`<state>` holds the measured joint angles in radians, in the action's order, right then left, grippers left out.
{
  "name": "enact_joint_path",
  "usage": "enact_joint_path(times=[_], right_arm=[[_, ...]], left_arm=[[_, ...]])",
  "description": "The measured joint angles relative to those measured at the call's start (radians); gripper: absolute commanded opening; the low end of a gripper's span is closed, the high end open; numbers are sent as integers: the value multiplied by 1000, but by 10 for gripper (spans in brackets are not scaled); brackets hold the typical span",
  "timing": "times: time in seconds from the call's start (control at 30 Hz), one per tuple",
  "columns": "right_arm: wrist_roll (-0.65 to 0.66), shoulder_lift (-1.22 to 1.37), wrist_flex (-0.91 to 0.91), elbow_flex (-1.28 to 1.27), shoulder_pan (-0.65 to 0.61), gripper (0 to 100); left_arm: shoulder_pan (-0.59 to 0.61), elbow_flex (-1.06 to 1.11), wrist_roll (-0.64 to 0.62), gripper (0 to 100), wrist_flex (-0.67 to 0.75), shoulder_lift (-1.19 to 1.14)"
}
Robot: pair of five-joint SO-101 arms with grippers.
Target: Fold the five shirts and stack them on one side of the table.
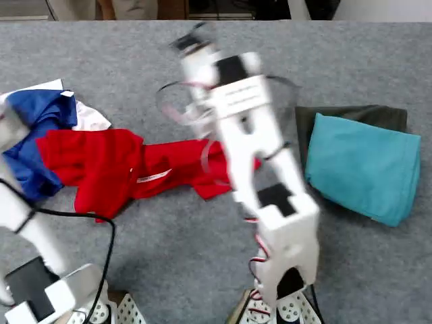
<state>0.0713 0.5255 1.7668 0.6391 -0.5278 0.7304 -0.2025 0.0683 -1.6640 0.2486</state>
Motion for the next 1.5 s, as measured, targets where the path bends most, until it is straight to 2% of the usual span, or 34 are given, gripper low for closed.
enact_joint_path(times=[0.17, 0.33, 0.47, 0.63, 0.97, 1.17, 1.4, 1.5], right_arm=[[0, 172, 0, 0, -137, 250], [2, 315, 0, 123, -160, 249], [2, 414, 0, 239, -157, 221], [2, 503, 0, 342, -117, 7], [2, 493, 0, 361, -23, 5], [8, 258, 0, 178, 28, 5], [110, -81, 0, -261, 169, 10], [183, -184, 0, -419, 244, 86]], left_arm=[[233, 232, 58, 217, 144, 0], [322, 405, 133, 217, 212, 0], [334, 496, 161, 217, 256, 0], [336, 512, 166, 217, 270, 0], [336, 516, 172, 217, 270, 0], [336, 522, 172, 217, 272, 0], [336, 522, 172, 217, 272, 0], [336, 522, 172, 217, 272, 0]])
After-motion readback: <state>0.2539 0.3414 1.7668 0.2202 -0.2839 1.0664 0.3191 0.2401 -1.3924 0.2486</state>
